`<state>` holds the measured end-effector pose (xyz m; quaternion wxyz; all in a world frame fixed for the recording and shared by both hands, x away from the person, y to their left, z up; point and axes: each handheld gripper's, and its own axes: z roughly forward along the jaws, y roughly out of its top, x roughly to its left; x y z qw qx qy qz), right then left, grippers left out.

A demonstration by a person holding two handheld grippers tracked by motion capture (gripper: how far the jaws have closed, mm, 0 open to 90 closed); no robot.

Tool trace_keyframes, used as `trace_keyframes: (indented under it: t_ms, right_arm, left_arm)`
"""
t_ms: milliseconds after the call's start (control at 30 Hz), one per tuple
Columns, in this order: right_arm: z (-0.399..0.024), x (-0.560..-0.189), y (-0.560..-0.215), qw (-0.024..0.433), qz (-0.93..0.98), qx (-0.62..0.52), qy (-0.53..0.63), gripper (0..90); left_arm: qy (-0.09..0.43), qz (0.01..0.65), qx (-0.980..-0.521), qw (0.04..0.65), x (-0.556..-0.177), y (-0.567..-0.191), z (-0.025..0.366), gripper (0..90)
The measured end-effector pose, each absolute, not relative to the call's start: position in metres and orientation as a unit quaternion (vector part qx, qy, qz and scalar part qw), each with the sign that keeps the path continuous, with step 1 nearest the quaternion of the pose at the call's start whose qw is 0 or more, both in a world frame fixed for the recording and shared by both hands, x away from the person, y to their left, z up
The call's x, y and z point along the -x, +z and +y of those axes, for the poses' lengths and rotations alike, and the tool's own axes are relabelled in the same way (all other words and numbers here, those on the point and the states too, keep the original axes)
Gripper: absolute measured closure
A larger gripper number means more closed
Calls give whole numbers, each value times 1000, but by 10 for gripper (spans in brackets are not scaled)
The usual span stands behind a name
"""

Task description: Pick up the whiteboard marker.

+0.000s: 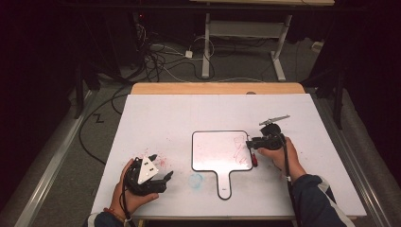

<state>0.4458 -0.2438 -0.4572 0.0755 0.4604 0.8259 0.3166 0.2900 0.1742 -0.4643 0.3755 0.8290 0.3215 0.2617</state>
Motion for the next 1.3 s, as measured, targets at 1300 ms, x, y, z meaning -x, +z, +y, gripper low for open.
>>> trace_keyframes:
  t_ms: [1300]
  right_arm:
    - [-183, -346, -406, 146, 775, -327, 520, 816]
  left_arm:
    - [55, 302, -789, 532, -326, -434, 39, 361]
